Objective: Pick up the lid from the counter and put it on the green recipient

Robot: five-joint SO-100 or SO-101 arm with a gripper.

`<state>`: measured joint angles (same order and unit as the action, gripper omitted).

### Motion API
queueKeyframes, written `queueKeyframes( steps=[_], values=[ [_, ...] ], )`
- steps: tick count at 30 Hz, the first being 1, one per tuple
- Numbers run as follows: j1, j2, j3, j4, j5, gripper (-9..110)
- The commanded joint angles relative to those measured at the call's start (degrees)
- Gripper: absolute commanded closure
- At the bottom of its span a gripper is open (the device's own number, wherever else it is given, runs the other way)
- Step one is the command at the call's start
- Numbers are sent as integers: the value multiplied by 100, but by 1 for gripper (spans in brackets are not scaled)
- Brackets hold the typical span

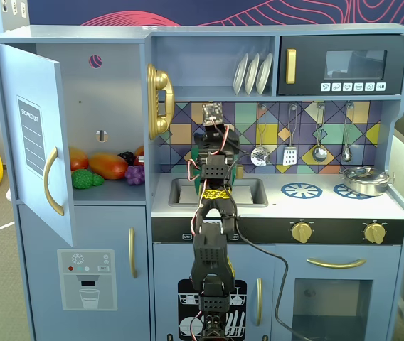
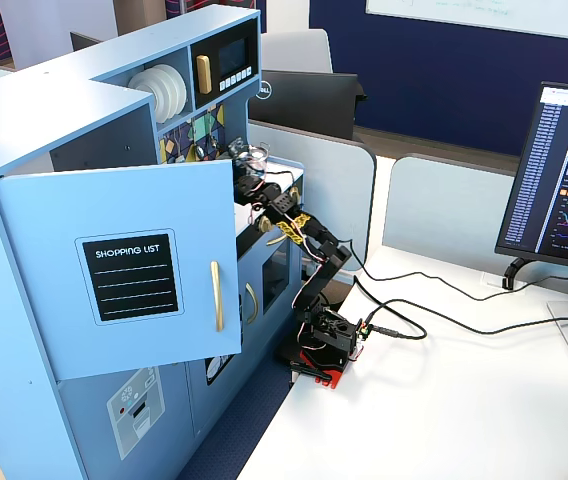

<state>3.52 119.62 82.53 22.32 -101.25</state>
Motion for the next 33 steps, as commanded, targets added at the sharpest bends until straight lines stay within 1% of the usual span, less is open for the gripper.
queueKeyframes(
  steps=[1,6,12,13,15,21,23,28,31,33],
  values=[
    [18,1002,-448,729,-132,69],
    [246,2250,378,2092,9,72],
    [510,3472,2294,2988,316,78],
    [510,3647,2698,3085,325,81],
    [589,4008,3639,3103,132,87],
    [237,4702,5950,3085,229,101],
    [211,4816,6636,2979,-44,101],
    [-53,5256,7866,2848,448,101],
    [-132,5511,8323,3059,747,101],
    [-149,5722,8569,3472,791,101]
  ],
)
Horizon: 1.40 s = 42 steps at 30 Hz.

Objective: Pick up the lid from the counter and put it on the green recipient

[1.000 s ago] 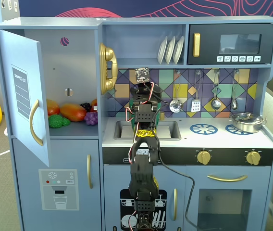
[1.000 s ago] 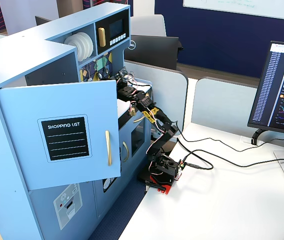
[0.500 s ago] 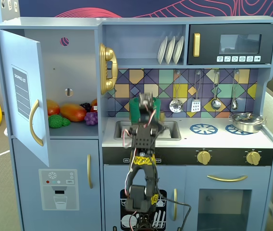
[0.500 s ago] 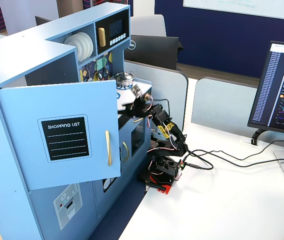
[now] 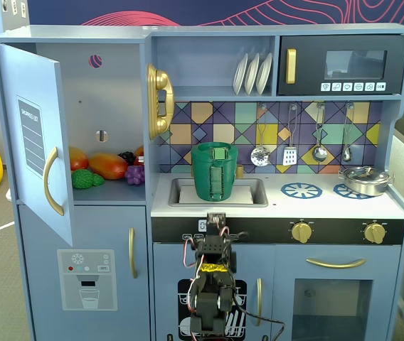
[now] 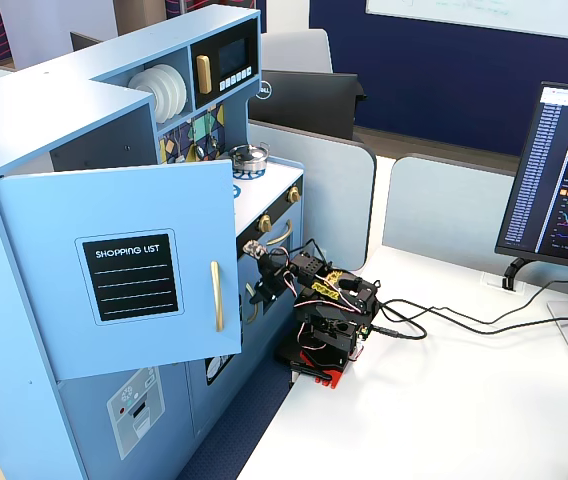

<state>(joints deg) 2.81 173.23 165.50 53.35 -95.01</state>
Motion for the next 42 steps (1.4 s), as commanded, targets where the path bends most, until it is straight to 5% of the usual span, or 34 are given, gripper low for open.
queueKeyframes(
  steps=[1,14,19,42],
  values=[
    [-88,457,369,615,132,101],
    [-114,888,615,3305,18,100],
    [-62,888,615,3445,870,99],
    [141,888,615,3445,853,99]
  ],
)
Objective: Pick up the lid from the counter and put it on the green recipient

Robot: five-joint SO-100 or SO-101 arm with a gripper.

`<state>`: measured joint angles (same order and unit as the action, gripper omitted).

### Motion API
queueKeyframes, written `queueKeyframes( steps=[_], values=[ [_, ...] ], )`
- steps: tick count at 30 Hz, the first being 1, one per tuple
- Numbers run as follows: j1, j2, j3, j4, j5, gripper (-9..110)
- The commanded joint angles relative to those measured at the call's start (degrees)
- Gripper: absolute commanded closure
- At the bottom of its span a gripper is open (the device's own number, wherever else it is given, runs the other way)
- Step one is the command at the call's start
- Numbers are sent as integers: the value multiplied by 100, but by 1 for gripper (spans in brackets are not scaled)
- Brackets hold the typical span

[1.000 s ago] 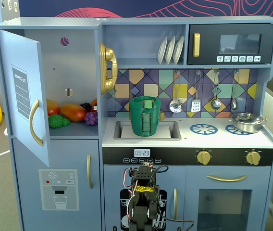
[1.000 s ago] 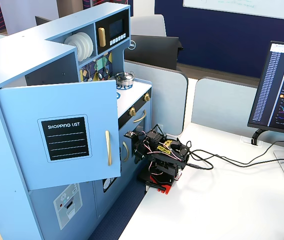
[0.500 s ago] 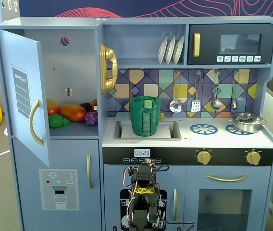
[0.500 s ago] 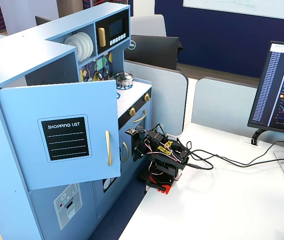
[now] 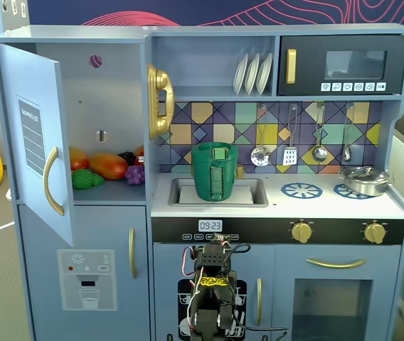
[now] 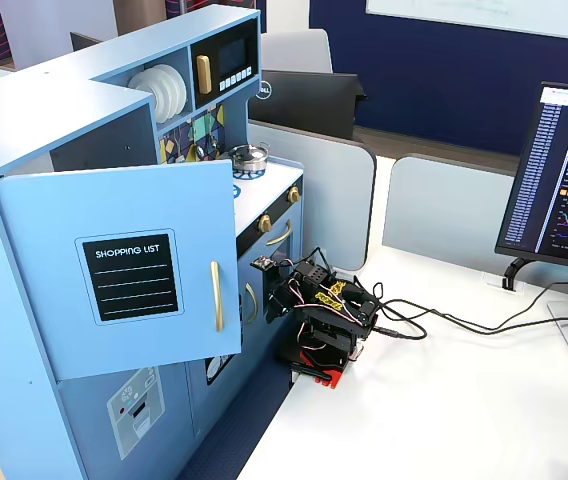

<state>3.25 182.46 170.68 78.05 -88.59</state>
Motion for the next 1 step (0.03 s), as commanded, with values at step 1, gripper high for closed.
queueKeyframes(
  steps=[1],
  values=[
    [97,-35,97,976,211,99]
  ],
)
